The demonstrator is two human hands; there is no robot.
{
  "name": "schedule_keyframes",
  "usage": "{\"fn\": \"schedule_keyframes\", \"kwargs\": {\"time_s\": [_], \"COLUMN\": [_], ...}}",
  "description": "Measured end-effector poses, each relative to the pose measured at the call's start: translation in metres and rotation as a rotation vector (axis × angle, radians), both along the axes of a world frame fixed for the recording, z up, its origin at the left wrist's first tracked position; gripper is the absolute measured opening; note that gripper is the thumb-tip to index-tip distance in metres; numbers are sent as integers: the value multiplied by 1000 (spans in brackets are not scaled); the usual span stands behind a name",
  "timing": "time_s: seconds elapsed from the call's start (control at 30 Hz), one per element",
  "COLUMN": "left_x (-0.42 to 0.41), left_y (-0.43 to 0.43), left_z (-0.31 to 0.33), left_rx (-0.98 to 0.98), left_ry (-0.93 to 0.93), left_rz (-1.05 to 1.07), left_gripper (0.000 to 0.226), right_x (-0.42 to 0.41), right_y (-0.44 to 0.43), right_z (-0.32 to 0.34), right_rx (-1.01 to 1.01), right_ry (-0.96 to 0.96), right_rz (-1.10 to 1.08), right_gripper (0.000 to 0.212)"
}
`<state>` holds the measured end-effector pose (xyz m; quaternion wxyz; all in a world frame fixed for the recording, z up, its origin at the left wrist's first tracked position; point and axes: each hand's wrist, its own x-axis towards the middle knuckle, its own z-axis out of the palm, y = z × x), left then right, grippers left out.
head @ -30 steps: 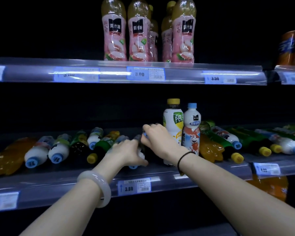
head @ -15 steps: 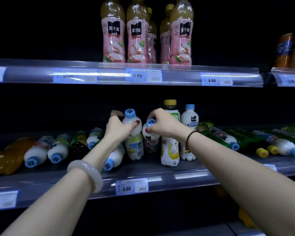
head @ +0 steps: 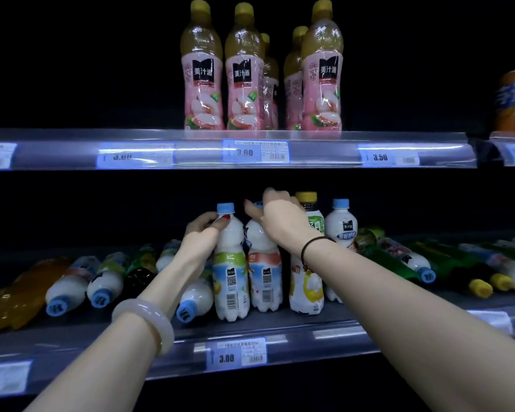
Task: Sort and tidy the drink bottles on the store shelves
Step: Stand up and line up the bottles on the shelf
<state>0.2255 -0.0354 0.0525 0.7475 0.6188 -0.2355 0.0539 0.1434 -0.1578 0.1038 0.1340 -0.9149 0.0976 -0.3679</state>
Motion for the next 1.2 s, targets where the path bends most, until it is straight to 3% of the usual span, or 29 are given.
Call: {"fn": "schedule_keyframes", "kwargs": {"time_s": [0.1, 0.23, 0.33, 0.47, 0.63, 0.73, 0.8, 0.9, 0.97, 1.1, 1.2], "left_x": [0, -5, -4, 1, 2, 5, 4, -2, 1, 15, 18], "left_y": [1, 2, 1, 0, 7, 17, 19, 16, 15, 25, 28], "left_z": [-6, -28, -34, -29, -29, -25, -27, -35, -38, -41, -44], "left_rx": [38, 147, 187, -13, 34, 78, 116, 287, 332, 214, 153], "left_ry": [-2, -126, -156, 18, 65, 122, 167, 76, 18, 51, 81], "left_rz": [-74, -16, 72, -27, -312, -261, -237, -145, -73, -181, -244], "left_gripper": [13, 57, 69, 54, 52, 48, 61, 84, 76, 48, 47], "right_x": [3, -9, -21, -29, -24, -25, -30, -32, -29, -18, -11], "right_y": [4, 4, 0, -1, 2, 1, 3, 4, 2, -4, -4], "right_z": [-1, -7, -5, -2, -20, -28, -29, -41, -53, -66, -70], "right_rx": [37, 34, 69, 173, 231, 292, 311, 301, 365, 585, 708], "right_ry": [7, 80, 138, 211, 74, 23, 64, 145, 70, 29, 33], "right_rz": [-59, -45, 15, 154, 32, 67, 102, 109, 111, 245, 388], "right_gripper": [57, 81, 72, 73, 53, 55, 74, 71, 58, 35, 44]}}
